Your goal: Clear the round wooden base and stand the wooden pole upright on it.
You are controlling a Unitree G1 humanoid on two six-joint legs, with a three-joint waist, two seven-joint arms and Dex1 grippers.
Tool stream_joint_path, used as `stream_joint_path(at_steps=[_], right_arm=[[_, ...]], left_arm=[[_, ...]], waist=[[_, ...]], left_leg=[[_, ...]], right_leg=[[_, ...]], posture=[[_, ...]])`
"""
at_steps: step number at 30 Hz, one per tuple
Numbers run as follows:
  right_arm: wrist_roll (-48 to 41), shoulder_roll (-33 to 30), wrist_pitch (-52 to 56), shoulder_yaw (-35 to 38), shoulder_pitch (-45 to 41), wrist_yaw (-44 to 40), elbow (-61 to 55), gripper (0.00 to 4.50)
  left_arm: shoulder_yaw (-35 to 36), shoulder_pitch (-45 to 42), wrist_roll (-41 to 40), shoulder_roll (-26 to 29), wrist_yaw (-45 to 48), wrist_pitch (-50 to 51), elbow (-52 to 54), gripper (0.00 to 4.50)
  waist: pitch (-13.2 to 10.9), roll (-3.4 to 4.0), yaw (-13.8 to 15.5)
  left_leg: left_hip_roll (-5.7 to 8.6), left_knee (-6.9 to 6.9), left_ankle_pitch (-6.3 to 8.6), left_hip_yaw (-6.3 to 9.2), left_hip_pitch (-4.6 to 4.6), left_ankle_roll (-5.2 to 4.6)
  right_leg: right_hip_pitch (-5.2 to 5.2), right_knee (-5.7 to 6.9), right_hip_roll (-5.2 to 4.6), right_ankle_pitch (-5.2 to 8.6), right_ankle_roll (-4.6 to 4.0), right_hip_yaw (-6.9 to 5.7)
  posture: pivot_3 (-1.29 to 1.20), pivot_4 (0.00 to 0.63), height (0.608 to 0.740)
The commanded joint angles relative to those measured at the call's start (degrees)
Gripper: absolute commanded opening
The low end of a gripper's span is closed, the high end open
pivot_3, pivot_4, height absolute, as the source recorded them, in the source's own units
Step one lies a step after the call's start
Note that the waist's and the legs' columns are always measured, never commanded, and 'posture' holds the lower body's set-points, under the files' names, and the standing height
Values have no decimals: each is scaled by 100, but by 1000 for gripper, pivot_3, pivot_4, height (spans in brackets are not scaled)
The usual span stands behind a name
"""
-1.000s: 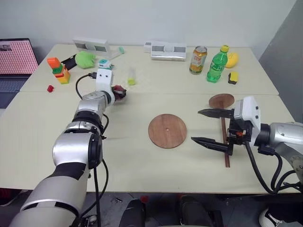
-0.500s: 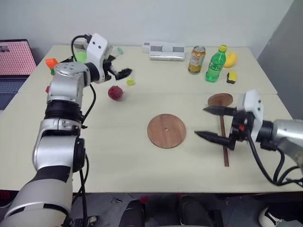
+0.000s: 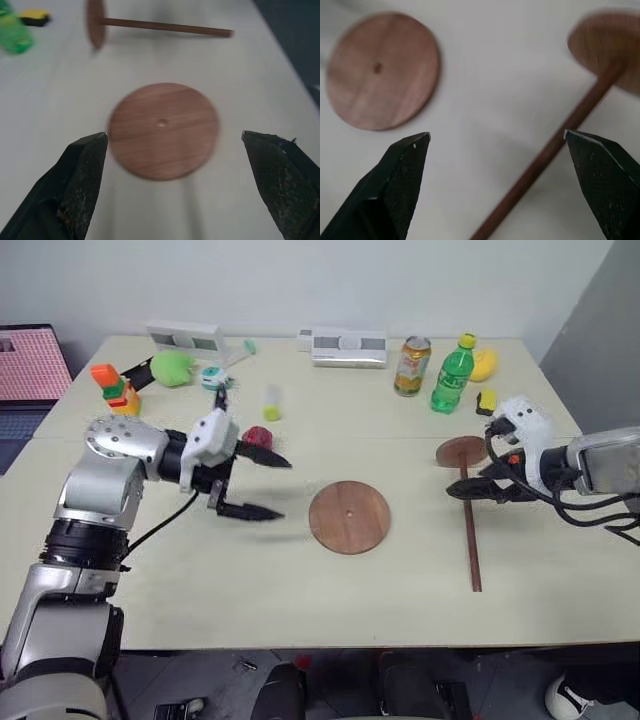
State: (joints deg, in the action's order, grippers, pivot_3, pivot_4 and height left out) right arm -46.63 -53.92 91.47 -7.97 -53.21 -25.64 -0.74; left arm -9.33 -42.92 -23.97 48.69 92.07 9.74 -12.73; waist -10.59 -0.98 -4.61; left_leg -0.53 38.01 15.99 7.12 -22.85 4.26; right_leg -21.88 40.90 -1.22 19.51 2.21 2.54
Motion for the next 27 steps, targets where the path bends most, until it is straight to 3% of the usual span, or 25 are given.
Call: stream_joint_path(at_steps=[1, 9, 12, 17, 21, 27], right_arm=[[-31, -65, 103, -698, -676, 327, 1235, 4500], [1123, 1048, 63, -1474, -1361, 380, 3100, 4500], [1361, 1275, -52, -1534, -1398, 165, 3293, 4046], [1703, 1398, -113, -1532, -1386, -99, 3286, 2588], [1883, 1433, -64, -1401, -1362, -217, 3216, 1721], [1971, 1566, 101, -486, -1180, 16, 2948, 326]], left_arm=[[-202, 9, -372, 120, 43, -72, 474, 4473], [-184, 157, -161, -237, -50, -77, 582, 4473], [-179, 342, -54, -270, -115, -68, 710, 4500], [-89, 565, -20, -287, -264, 101, 932, 4500], [-57, 710, -8, -281, -373, 191, 1062, 4500], [21, 1034, -5, -259, -603, 342, 1322, 4500]], waist=[[0, 1, 16], [0, 1, -51], [0, 1, -66], [1, 1, -60], [1, 1, -62], [0, 1, -57]], left_leg=[[4, 2, 0, 2, -3, -1], [-2, -4, 0, -10, -8, 0], [-3, -5, -1, -14, -8, 0], [-4, -1, -1, -10, -8, 1], [-4, -1, 0, -10, -7, 0], [-3, -3, 0, -10, -8, 0]], right_leg=[[-3, 3, -3, 0, 0, -4], [-23, 13, 7, 0, 0, 7], [-27, 17, 7, 0, 0, 13], [-27, 19, 7, 0, 0, 10], [-27, 21, 8, 0, 0, 10], [-28, 20, 8, 0, 0, 11]], posture=[[0, 150, 740], [0, 150, 740], [0, 150, 740], [0, 150, 740], [0, 150, 740], [0, 150, 740]])
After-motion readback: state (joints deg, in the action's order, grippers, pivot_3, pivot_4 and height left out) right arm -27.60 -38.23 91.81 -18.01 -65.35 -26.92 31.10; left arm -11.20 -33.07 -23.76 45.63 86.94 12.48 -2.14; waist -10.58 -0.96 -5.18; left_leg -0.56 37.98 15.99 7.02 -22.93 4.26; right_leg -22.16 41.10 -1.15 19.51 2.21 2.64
